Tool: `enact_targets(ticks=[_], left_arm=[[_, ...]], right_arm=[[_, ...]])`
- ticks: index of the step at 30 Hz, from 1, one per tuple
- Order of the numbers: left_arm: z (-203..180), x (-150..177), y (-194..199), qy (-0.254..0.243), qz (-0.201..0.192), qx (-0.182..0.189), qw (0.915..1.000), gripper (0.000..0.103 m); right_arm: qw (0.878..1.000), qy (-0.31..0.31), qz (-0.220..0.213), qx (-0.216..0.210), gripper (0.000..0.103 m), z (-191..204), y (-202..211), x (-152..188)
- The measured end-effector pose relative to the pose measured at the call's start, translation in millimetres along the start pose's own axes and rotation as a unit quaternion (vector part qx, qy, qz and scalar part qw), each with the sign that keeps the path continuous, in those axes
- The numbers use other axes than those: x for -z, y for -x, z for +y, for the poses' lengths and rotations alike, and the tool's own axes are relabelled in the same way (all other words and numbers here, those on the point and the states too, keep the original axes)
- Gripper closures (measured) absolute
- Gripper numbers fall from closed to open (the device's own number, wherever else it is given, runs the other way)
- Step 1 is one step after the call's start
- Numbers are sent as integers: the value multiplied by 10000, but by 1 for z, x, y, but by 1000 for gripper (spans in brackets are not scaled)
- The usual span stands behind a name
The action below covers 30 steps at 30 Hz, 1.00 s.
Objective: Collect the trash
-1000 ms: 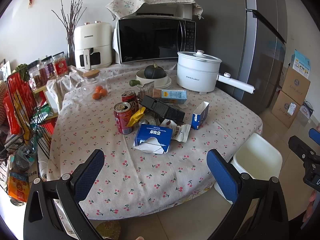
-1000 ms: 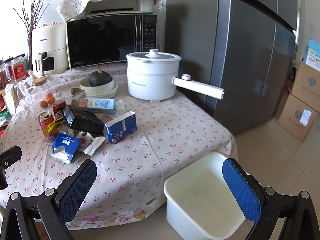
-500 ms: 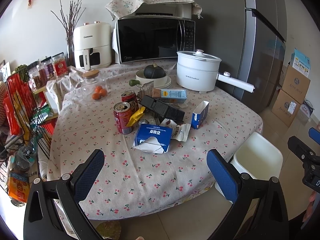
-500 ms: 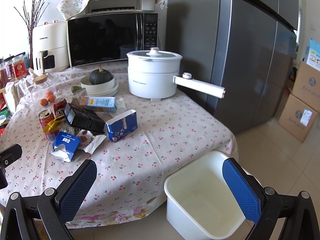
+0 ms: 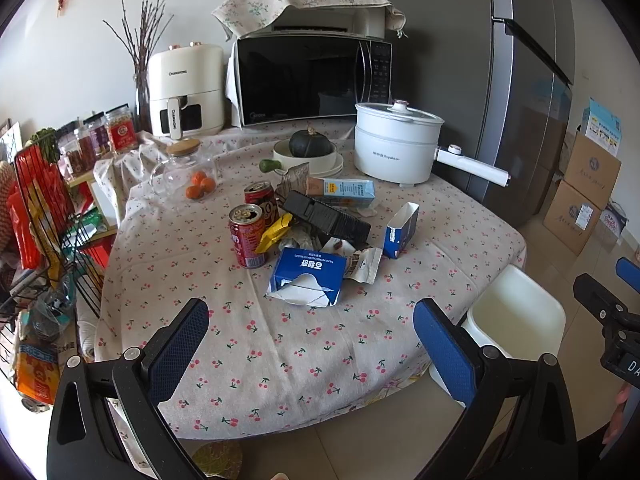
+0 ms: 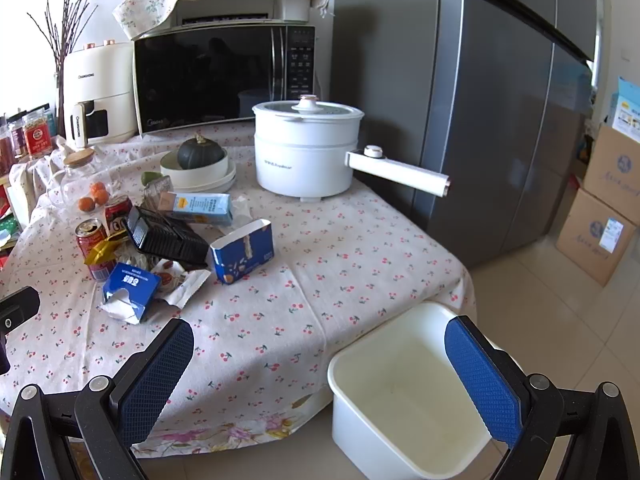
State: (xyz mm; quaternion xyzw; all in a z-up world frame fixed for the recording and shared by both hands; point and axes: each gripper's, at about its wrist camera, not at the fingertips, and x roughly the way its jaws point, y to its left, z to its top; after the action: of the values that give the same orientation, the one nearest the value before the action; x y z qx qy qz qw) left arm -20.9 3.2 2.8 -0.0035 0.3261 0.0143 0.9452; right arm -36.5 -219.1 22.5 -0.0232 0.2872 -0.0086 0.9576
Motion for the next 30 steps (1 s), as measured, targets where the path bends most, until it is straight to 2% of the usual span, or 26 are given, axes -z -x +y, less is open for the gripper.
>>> enact_targets(ticks=[12,15,17,20,22,25,28,30], left_arm=[[4,-4,-1,-76,86,-7,9999,0],[11,-12,-5,-7,214,114,9997,0],[17,-21,-12,17,436,363,9984,0],[27,-34,-27,21,739,592,9955,0],[36,-42,-43,169,1048,446,9933,0],[52,-49,-73,478,1568,662,9842,1],[54,-48,-98,383,1771,600,9816,2],[50,-43,-117,311,1931,707,9781,2]], right_arm=[[9998,-139,19,115,0,-8,0,-5],[9998,-78,121,103,0,-10,-2,-10],[9999,73,102,73,0,-9,-5,-14],[9986,181,467,-187,0,-5,-17,-22],[9958,192,773,-440,0,-4,-29,-29],[9916,170,1030,-768,0,-3,-50,-40],[9857,105,1396,-937,0,-2,-77,-50],[9801,33,1688,-1043,0,-3,-96,-52]])
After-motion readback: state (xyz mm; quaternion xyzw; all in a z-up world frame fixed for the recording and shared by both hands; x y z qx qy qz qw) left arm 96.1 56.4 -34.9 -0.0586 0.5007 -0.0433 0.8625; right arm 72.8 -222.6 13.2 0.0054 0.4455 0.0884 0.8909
